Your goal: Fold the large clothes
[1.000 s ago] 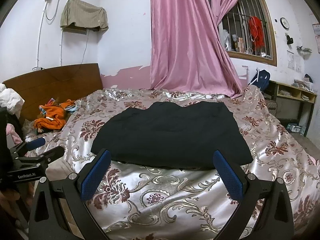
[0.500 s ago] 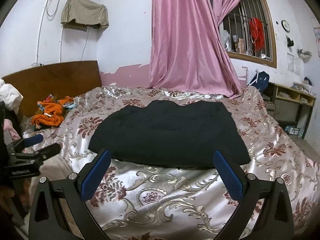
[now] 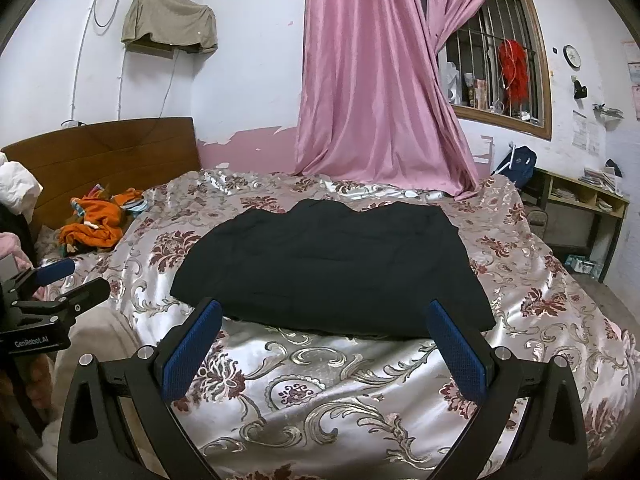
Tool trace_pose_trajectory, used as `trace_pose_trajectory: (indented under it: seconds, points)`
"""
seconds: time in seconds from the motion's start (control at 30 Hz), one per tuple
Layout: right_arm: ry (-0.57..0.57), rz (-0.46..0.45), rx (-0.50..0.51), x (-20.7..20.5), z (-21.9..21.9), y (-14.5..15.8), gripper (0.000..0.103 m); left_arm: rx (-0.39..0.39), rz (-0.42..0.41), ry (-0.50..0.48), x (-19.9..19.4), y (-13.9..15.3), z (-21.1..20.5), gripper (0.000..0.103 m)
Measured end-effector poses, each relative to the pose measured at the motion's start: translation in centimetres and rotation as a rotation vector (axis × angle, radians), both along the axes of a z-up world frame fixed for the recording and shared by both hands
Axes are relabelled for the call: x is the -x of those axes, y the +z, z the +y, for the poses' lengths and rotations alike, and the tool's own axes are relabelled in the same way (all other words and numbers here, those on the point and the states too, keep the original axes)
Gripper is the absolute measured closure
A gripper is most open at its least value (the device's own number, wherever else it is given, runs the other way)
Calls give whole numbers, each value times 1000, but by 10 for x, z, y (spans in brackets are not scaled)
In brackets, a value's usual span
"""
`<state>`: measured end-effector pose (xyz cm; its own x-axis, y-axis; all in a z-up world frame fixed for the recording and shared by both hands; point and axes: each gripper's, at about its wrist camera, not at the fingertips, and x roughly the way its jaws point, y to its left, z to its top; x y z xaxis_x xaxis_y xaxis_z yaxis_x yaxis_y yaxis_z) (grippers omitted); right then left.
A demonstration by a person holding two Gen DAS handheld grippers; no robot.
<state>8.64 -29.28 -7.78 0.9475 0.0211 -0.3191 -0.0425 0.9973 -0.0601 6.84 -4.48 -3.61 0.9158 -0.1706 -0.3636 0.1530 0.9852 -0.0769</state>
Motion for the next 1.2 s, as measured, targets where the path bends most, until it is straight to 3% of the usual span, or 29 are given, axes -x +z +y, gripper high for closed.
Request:
trace_pose_trajectory:
  seconds: [1.2]
  points:
    - [26, 25, 10, -1, 2, -3, 2, 24, -15, -24, 2, -1, 3, 0]
